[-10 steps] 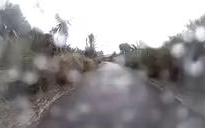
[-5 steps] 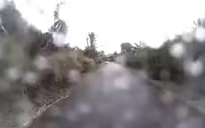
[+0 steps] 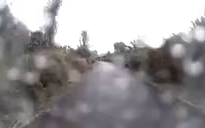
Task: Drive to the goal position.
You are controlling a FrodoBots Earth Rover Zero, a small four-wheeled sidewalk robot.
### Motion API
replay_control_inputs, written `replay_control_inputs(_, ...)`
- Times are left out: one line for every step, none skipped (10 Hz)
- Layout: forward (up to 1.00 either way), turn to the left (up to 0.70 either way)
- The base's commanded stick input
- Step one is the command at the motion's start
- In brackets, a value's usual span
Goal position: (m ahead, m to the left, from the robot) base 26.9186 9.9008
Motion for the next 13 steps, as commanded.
replay_control_inputs(1.0,-0.22)
replay_control_inputs(1.0,-0.1)
replay_control_inputs(1.0,0.0)
replay_control_inputs(1.0,0.0)
replay_control_inputs(1.0,0.0)
replay_control_inputs(1.0,0.0)
replay_control_inputs(1.0,0.0)
replay_control_inputs(1.0,0.0)
replay_control_inputs(1.0,0.0)
replay_control_inputs(1.0,0.0)
replay_control_inputs(1.0,0.0)
replay_control_inputs(1.0,0.0)
replay_control_inputs(1.0,0.0)
